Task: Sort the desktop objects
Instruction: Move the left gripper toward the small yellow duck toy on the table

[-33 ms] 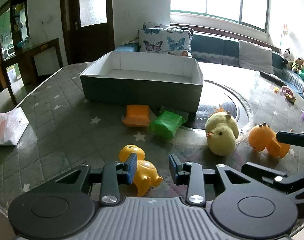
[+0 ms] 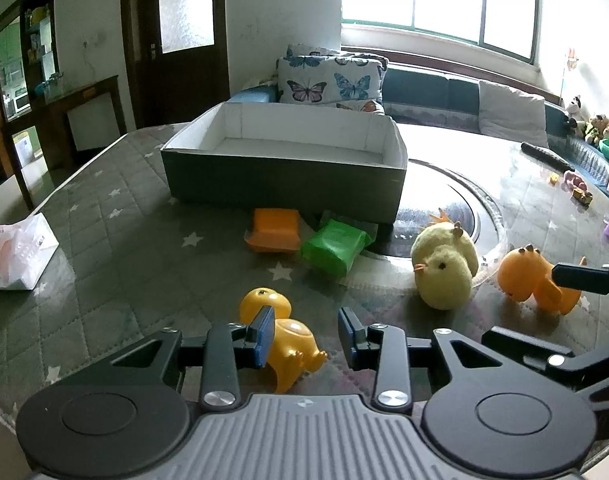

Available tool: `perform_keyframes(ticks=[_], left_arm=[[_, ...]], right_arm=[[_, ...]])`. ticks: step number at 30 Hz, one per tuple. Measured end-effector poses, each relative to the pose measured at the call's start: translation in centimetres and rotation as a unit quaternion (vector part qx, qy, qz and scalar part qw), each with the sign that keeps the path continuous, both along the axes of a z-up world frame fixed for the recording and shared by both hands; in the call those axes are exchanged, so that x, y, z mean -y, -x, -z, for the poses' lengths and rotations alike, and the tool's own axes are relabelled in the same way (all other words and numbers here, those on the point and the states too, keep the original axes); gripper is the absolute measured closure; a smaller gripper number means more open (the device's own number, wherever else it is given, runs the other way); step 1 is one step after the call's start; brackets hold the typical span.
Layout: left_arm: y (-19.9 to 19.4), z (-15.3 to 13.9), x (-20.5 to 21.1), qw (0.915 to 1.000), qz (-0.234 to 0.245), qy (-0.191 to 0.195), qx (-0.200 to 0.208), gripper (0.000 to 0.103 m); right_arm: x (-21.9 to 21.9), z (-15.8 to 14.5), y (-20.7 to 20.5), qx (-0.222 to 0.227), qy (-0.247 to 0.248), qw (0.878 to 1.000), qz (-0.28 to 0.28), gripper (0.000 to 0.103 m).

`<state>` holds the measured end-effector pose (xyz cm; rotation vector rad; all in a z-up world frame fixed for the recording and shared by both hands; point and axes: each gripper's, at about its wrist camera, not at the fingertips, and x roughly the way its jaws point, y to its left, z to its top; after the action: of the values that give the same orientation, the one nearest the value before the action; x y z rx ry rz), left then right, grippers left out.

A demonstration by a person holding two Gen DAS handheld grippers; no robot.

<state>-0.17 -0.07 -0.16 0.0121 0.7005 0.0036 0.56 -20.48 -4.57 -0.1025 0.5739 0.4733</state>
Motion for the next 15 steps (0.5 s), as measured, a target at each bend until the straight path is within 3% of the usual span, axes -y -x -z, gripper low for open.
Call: perform_keyframes(ticks=[15], left_arm=[[1.5,1.4,0.6,0.9999,0.005,-0.011,-0.006,0.065]], right_arm=[[-1.3,1.3,0.9,-0.039,0.013,0.999,-0.031,0.000]])
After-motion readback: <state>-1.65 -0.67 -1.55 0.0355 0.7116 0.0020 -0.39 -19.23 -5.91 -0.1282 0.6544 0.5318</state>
